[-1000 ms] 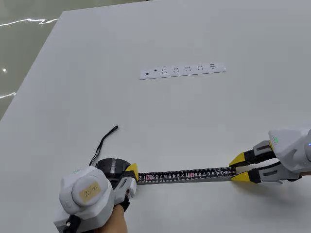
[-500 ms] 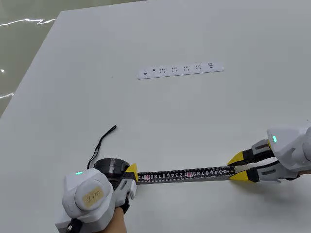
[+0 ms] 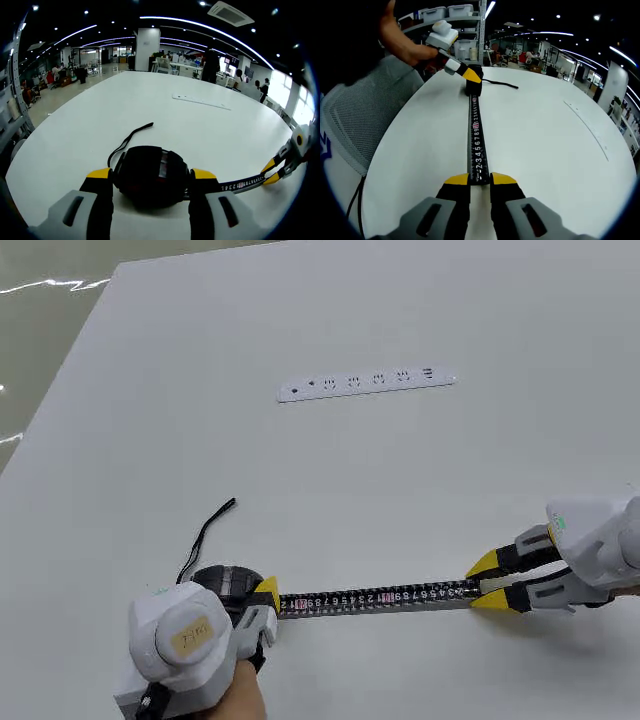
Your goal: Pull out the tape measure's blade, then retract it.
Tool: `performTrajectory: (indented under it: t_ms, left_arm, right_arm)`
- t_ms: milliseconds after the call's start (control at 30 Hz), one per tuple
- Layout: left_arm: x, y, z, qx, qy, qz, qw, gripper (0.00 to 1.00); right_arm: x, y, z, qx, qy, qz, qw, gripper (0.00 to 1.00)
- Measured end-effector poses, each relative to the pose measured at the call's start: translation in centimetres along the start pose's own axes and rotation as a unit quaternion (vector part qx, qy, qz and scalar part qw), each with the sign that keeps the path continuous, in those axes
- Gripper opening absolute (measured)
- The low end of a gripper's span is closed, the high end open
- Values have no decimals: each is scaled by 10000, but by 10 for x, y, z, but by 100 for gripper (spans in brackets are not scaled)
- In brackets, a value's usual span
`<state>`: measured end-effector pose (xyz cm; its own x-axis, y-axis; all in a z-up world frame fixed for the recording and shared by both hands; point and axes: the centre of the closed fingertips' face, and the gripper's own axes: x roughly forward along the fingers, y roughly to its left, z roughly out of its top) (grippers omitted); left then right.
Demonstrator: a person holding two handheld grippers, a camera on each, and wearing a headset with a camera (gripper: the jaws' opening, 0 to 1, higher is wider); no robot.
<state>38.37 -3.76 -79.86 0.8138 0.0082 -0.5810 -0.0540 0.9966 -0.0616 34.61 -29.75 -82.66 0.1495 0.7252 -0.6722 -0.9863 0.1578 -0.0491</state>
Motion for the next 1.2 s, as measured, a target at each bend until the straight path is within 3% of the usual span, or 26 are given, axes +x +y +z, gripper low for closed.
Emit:
performTrajectory:
  t_ms: [633, 1200]
  left_arm:
    - [1, 0, -1, 108, 205, 62, 9997, 53]
    - [1, -1, -2, 164, 210, -6, 9996, 54]
  right_arm:
    - [-1, 1, 0, -30, 45, 16, 10000, 14]
    - [-2, 1, 2, -28, 31, 2, 10000, 14]
